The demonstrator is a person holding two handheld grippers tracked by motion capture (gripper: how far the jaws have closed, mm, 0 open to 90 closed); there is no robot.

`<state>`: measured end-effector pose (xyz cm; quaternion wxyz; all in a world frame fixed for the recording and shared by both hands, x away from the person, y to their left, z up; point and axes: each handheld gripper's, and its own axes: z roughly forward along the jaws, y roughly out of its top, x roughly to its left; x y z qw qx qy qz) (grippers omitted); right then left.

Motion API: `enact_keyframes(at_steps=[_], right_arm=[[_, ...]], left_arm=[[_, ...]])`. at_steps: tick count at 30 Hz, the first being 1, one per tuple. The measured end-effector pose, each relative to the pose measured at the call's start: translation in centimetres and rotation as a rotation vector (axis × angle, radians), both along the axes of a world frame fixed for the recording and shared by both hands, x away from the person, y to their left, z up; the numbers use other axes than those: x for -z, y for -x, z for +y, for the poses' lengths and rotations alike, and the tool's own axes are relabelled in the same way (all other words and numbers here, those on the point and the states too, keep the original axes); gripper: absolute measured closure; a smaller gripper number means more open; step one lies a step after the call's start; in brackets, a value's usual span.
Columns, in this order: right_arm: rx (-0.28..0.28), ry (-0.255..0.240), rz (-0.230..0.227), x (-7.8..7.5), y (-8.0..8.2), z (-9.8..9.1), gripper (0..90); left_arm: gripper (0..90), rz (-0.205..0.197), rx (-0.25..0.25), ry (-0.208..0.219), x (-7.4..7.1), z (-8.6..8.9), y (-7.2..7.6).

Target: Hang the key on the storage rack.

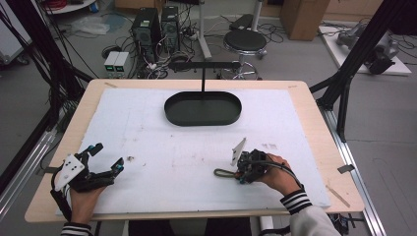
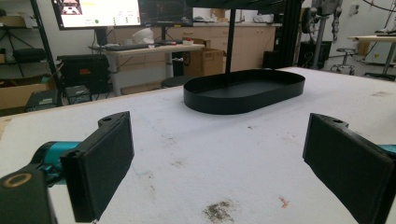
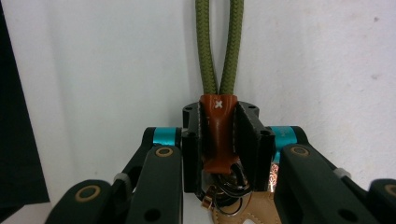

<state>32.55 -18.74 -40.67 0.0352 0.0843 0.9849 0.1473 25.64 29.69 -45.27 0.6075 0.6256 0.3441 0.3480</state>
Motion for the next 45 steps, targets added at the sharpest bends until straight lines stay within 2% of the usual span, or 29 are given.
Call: enact_keyframes(at_steps=[6, 9, 12, 16, 21, 24, 28, 29, 30, 31, 32, 33, 34, 45], right_arm=[[0.036, -0.068, 0.003, -0.5, -0.4, -0.6, 72.4], [0.066, -0.120, 0.000, -0.9, -0.6, -1.0, 72.4], [0.094, -0.199, 0.002, -1.4, -0.9, -1.4, 72.4], [0.129, -0.267, -0.038, -2.0, -1.2, -2.0, 72.4], [0.210, -0.390, -0.065, -2.8, -1.9, -3.0, 72.4], [0.276, -0.495, -0.067, -3.2, -2.6, -3.8, 72.4], [0.314, -0.562, -0.093, -3.6, -3.0, -4.4, 72.4], [0.344, -0.590, -0.115, -3.8, -3.1, -4.7, 72.4], [0.344, -0.590, -0.115, -3.8, -3.1, -4.7, 72.4], [0.370, -0.613, -0.147, -4.1, -3.3, -4.9, 72.4], [0.370, -0.613, -0.147, -4.1, -3.3, -4.9, 72.4], [0.379, -0.629, -0.160, -4.2, -3.4, -5.0, 72.4], [0.412, -0.657, -0.189, -4.5, -3.5, -5.2, 72.4], [0.528, -0.764, -0.281, -5.3, -4.8, -5.7, 72.4]], left_arm=[[9.2, -0.001, -0.001, 0.001, 0.0, 0.0, 0.0], [9.2, -0.002, -0.001, 0.001, 0.0, 0.0, 0.0], [9.2, -0.002, -0.001, 0.001, 0.0, 0.0, 0.0], [9.2, -0.002, -0.001, 0.002, 0.0, 0.0, 0.0], [9.2, -0.003, 0.000, 0.003, 0.0, 0.0, 0.0], [9.2, -0.003, 0.000, 0.004, 0.0, 0.0, 0.0], [9.2, -0.002, 0.000, 0.004, 0.0, 0.0, 0.0], [9.2, -0.002, 0.000, 0.004, 0.0, 0.0, 0.0], [9.2, -0.002, 0.000, 0.004, 0.0, 0.0, 0.0], [9.2, -0.002, 0.000, 0.005, 0.0, 0.0, 0.0], [9.2, -0.003, 0.000, 0.005, 0.0, 0.0, 0.0], [9.2, -0.003, 0.000, 0.005, 0.0, 0.0, 0.0], [9.2, -0.003, 0.000, 0.005, 0.0, 0.0, 0.0], [9.2, -0.006, -0.001, 0.012, 0.0, 0.1, 0.0]])
